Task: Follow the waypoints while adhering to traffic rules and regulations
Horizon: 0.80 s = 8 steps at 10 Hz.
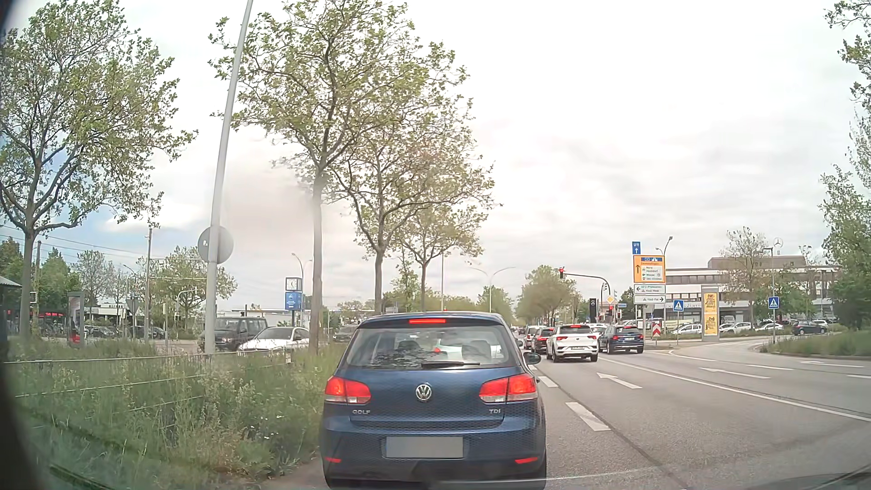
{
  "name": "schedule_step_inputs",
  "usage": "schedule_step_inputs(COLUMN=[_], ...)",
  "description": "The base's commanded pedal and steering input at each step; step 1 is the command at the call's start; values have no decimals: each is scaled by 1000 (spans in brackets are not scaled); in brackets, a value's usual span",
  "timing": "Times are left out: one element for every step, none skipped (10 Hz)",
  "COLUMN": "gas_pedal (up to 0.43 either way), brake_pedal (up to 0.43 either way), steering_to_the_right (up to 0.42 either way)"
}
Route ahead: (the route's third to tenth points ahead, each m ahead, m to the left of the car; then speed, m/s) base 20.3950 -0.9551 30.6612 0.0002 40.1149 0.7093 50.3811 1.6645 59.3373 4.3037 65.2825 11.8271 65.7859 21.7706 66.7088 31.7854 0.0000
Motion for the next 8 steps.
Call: schedule_step_inputs(gas_pedal=[0,0,0,0,0,0,0,0], brake_pedal=[268,268,268,268,268,268,268,268], steering_to_the_right=[5,5,5,5,5,5,5,5])
